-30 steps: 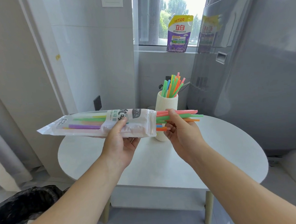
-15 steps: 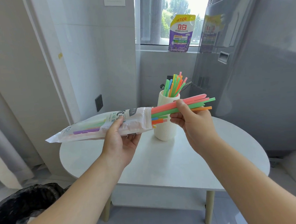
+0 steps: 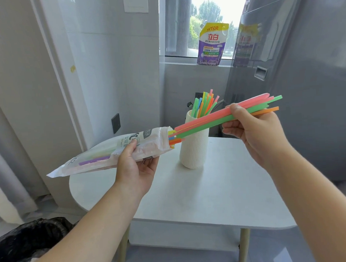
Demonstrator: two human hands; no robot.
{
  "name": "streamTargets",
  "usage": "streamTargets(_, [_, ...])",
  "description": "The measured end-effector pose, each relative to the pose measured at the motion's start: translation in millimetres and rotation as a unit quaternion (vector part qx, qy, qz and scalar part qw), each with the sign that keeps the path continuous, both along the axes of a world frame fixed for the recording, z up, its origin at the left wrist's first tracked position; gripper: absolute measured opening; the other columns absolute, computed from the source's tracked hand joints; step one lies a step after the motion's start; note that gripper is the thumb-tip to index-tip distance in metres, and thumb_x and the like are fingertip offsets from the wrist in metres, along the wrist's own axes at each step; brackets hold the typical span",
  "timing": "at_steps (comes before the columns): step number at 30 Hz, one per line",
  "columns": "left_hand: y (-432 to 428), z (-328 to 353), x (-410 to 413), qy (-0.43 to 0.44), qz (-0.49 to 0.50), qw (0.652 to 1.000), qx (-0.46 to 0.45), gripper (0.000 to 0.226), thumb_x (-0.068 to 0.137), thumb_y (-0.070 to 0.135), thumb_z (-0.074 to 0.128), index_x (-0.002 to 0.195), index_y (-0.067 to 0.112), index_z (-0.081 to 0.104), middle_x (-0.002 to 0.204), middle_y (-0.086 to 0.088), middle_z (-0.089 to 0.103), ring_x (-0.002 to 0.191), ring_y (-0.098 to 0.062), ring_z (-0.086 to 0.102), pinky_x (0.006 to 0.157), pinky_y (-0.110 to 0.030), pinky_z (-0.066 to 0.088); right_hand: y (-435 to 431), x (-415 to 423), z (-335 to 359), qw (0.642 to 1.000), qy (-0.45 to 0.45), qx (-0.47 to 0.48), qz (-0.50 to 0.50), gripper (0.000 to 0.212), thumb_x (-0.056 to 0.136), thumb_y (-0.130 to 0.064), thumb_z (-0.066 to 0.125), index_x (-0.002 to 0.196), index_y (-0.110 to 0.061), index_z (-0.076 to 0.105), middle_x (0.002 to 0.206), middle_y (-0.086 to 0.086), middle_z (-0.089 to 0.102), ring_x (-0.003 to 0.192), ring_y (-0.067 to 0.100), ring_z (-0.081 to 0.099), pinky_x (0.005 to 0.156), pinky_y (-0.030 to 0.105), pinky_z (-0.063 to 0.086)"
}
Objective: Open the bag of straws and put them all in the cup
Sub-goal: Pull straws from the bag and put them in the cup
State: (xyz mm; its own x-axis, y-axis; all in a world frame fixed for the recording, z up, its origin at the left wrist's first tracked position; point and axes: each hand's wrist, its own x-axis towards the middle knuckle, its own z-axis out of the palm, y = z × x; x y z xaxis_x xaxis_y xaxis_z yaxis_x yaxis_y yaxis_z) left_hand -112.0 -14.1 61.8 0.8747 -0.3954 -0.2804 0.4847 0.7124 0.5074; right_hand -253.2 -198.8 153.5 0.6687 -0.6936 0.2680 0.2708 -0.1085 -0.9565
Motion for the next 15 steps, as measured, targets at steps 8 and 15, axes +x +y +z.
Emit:
streamTargets(8, [-4.7,0.2,5.2,0.011,0.014,1.000,-0.006,0.024,0.096,0.023,0.066,0.118,0.015,0.066,0.092,-0.006,0.080,0.089,-0.020,0.077,0.080,-0.033,0.063,-19.6,-22.4,13.5,1.000,0.001,0.012,-0.026,0.015,0.098,-0.018,0.063,0.092,-0.006,0.069,0.067,0.002,0.074,0.060,0.015,0.071,0.062,0.025,0.059])
streamTargets(15, [-12.9,0.5,6.1,0.011,0.017,1.000,-0.006,0.015,0.096,0.023,0.064,0.108,0.015,0.067,0.088,-0.005,0.080,0.085,-0.018,0.077,0.080,-0.032,0.063,-31.7,-37.8,21.7,0.998,-0.013,0.023,-0.057,0.012,0.097,-0.018,0.064,0.091,-0.008,0.068,0.071,0.003,0.073,0.064,0.015,0.072,0.064,0.025,0.060])
